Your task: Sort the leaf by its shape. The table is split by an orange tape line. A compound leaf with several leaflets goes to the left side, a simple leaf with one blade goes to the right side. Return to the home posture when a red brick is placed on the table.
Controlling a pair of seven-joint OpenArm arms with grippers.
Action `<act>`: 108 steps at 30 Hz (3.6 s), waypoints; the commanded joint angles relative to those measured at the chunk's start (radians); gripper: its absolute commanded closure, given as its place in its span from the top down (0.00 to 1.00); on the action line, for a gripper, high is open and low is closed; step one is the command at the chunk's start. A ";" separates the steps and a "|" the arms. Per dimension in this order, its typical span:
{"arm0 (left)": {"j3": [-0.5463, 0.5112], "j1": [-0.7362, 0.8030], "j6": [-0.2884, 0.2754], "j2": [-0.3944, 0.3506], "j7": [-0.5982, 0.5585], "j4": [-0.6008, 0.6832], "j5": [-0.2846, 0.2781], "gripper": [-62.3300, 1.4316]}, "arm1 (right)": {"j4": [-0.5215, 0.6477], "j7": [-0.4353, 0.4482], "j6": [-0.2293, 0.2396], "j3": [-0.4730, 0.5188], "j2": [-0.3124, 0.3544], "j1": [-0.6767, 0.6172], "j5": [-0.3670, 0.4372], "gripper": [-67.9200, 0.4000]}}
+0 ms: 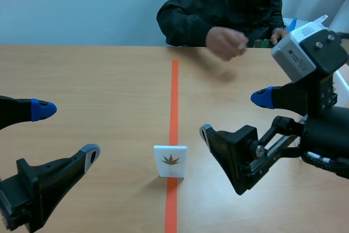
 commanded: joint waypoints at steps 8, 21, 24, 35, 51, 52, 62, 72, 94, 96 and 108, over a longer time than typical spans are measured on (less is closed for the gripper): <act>0.114 -0.122 -0.020 0.008 -0.010 -0.138 0.039 1.00 | 0.001 0.012 -0.003 0.053 0.008 0.012 0.011 1.00; 0.321 -0.375 -0.070 0.061 -0.090 -0.449 0.109 1.00 | 0.001 0.012 -0.003 0.129 0.008 0.012 0.011 1.00; 0.381 -0.430 -0.069 0.061 -0.150 -0.510 0.159 1.00 | 0.001 0.012 -0.003 0.142 0.008 0.012 0.011 1.00; 0.560 -0.636 -0.068 0.130 -0.270 -0.743 0.249 1.00 | 0.001 0.012 -0.004 0.167 0.008 0.012 0.011 1.00; 0.785 -0.820 0.014 0.247 -0.385 -0.994 0.305 1.00 | 0.001 0.011 -0.007 0.206 0.008 0.012 0.011 1.00; 0.789 -0.825 0.017 0.252 -0.389 -1.002 0.305 1.00 | 0.001 0.011 -0.007 0.206 0.008 0.012 0.011 1.00; 0.797 -0.830 0.037 0.254 -0.400 -1.010 0.305 0.69 | 0.001 0.011 -0.007 0.205 0.008 0.012 0.011 1.00; 0.797 -0.830 0.068 0.254 -0.399 -1.010 0.305 0.28 | 0.001 0.011 -0.007 0.205 0.008 0.012 0.011 1.00; 0.521 -0.744 0.059 0.117 -0.243 -0.707 0.220 0.08 | 0.001 0.008 -0.007 0.205 0.008 0.012 0.011 1.00; 0.455 -0.743 0.060 0.106 -0.219 -0.706 0.171 0.08 | 0.001 0.008 -0.007 0.205 0.008 0.012 0.011 1.00; 0.174 -0.745 0.158 0.028 -0.114 -0.727 -0.037 0.08 | 0.001 0.008 -0.007 0.205 0.008 0.012 0.011 1.00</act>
